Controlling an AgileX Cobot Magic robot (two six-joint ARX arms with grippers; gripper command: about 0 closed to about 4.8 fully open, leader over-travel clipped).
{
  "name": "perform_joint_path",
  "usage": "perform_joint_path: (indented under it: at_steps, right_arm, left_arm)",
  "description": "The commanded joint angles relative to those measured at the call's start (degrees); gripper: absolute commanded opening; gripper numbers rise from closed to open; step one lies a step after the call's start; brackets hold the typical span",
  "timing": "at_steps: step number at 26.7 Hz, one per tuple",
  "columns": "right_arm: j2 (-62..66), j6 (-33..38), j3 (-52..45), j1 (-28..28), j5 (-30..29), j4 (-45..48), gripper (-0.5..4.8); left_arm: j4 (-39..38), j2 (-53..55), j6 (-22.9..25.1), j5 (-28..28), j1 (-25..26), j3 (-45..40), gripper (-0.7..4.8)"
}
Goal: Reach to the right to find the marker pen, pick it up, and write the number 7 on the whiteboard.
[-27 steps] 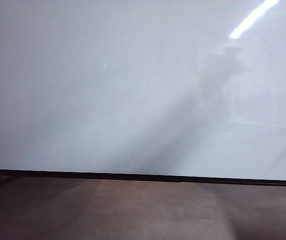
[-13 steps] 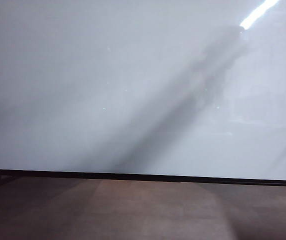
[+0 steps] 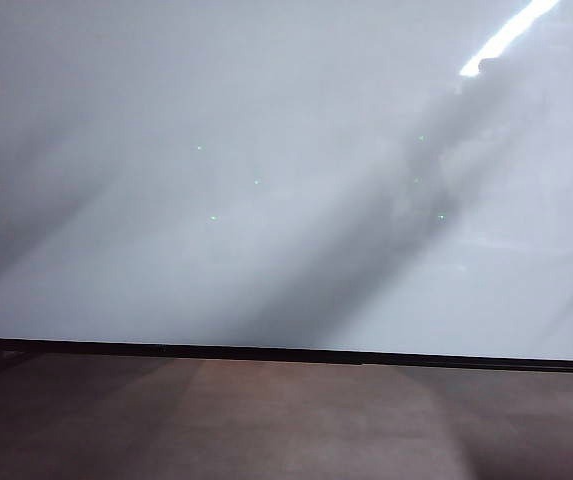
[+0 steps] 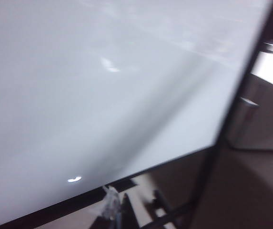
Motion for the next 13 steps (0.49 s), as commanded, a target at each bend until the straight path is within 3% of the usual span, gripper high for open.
perform_joint_path:
  at_steps: [1, 6, 13]
  right_arm:
    - [0.98, 0.04, 0.39, -3.32, -3.32, 1.16, -0.01]
    - [3.54, 0.02, 0.39, -7.54, -7.48, 1.40, -0.01]
    - [10.62, 0.04, 0.39, -10.53, -13.99, 3.02, 0.12]
  left_arm:
    - [-0.70, 1.22, 0.68, 0.24, -2.69, 1.81, -0.05]
    - [-1.81, 1.92, 1.73, 0.24, -6.80, 3.19, -0.05]
    - [-0.92, 1.90, 1.99, 0.15, -8.74, 3.26, -0.05]
